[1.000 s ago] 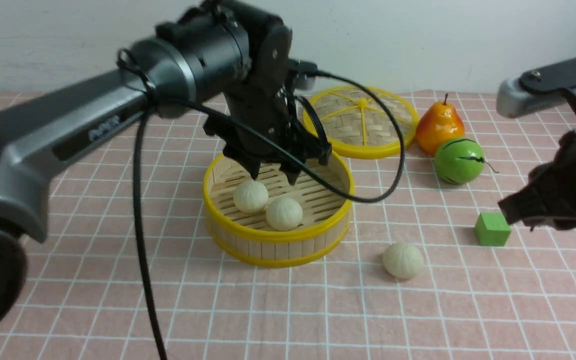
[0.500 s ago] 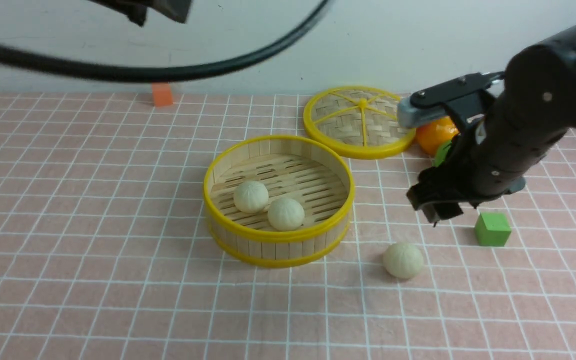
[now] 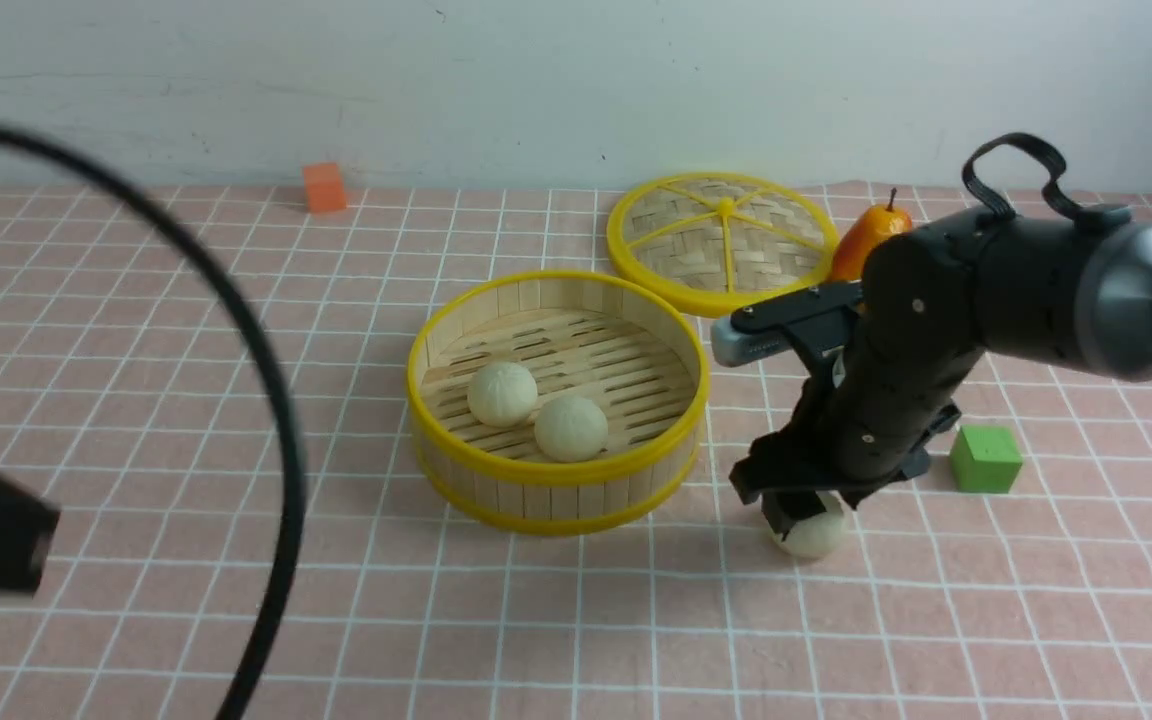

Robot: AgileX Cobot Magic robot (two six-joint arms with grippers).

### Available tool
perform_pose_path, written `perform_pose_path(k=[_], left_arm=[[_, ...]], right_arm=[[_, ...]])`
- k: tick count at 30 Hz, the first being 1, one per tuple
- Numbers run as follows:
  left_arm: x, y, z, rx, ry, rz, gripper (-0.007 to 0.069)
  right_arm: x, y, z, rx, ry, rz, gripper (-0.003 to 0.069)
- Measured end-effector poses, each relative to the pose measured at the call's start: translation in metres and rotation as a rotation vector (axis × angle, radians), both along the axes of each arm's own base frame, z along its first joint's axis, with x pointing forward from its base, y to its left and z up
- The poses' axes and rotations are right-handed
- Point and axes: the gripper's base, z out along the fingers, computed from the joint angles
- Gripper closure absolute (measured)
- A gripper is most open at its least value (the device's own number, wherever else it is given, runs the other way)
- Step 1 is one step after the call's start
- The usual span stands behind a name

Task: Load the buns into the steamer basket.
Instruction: Use the right arm to grab a steamed stuffed bun, then use the right arm to put the steamed stuffed bun into the steamer

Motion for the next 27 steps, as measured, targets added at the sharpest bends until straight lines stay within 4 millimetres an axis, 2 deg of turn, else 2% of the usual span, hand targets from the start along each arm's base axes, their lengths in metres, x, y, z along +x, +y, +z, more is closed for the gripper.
perform_pose_path(k=[4,7,8,9,10,11,13,14,16,18,20,21,24,27], left_arm=[[-0.011,0.007,-0.015,0.001,0.019,0.012,0.0587],[-0.019,0.012,-0.023,-0.004,0.018,0.017,0.0587],[-0.02,0.013,-0.023,-0.006,0.015,0.017,0.0587],[-0.022,0.014,-0.023,-0.008,0.011,0.017,0.0587],[-0.025,0.016,-0.021,-0.017,-0.002,0.017,0.0587],[-0.025,0.016,-0.021,-0.018,-0.004,0.017,0.0587],[-0.027,0.017,-0.02,-0.022,-0.01,0.017,0.0586],[-0.028,0.018,-0.02,-0.025,-0.015,0.017,0.0586],[-0.028,0.018,-0.019,-0.026,-0.016,0.017,0.0584],[-0.028,0.018,-0.019,-0.027,-0.018,0.017,0.0583],[-0.027,0.017,-0.018,-0.036,-0.033,0.015,0.0578],[-0.026,0.017,-0.018,-0.038,-0.036,0.014,0.0575],[-0.026,0.017,-0.018,-0.032,-0.042,0.005,0.0573],[-0.026,0.017,-0.018,-0.022,-0.047,0.0,0.057]], right_arm=[[0.001,0.0,-0.007,-0.01,0.015,0.009,0.0235],[0.002,0.0,-0.006,-0.012,0.01,0.015,0.0404],[0.002,0.001,-0.005,-0.012,0.01,0.015,0.0416],[0.002,0.001,-0.003,-0.012,0.007,0.017,0.0465],[0.006,0.002,0.007,-0.013,0.001,0.02,0.0596],[0.005,0.003,0.009,-0.014,0.003,0.021,0.0613],[0.008,0.007,0.021,-0.008,-0.012,0.031,0.064],[0.012,0.018,0.04,0.007,-0.048,0.052,0.0639],[0.014,0.034,0.064,0.033,-0.103,0.086,0.0638],[0.015,0.042,0.076,0.049,-0.137,0.102,0.0638],[0.018,0.062,0.101,0.098,-0.23,0.137,0.0638],[0.021,0.068,0.105,0.113,-0.26,0.144,0.0638],[0.033,0.079,0.101,0.135,-0.305,0.151,0.0638],[0.048,0.086,0.077,0.113,-0.312,0.157,0.0629]])
